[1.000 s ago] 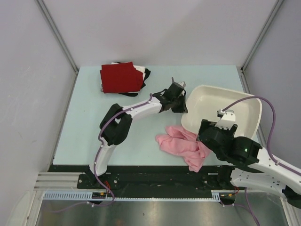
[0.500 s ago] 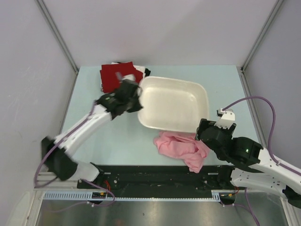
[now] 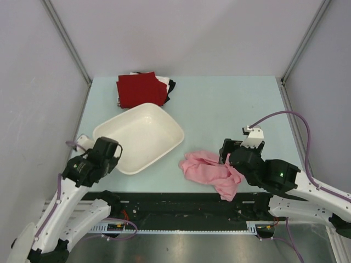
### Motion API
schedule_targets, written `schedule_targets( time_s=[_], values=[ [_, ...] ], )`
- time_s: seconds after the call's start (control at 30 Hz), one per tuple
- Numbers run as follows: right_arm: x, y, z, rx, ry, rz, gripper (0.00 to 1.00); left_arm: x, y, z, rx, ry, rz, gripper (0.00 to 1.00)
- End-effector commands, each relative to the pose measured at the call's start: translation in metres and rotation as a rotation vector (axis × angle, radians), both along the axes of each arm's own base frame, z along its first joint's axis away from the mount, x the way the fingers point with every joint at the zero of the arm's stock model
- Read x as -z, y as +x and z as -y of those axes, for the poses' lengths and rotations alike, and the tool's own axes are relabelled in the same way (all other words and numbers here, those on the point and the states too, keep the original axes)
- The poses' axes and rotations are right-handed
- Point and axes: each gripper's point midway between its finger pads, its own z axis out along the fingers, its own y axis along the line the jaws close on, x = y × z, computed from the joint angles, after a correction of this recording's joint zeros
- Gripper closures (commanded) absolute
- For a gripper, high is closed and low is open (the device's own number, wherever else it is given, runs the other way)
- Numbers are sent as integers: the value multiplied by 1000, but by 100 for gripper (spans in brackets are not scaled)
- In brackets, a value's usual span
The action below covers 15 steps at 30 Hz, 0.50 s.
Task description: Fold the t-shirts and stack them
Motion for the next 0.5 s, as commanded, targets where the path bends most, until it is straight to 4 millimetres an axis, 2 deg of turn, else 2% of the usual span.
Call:
schedule_targets(
  time_s=[0.0,0.1,0.3,0.33,0.4,0.47],
  values=[
    [-5,0,-9,-39,27,20,0,9,-23,-29,-307,-97,66,100],
    [-3,-2,-17,-86,21,10,0,30,-39,-34,-407,-135,11,100],
    [-1,-8,-29,-156,31,-7,0,55,-55,-45,-566,-182,1,100],
    [-1,-8,-30,-162,34,-8,0,69,-61,-44,-589,-196,-32,100],
    [0,-10,-30,-175,33,-9,0,80,-66,-44,-617,-219,-48,100],
    [1,-12,-27,-179,35,-5,0,90,-71,-40,-632,-247,-70,94]
  ],
)
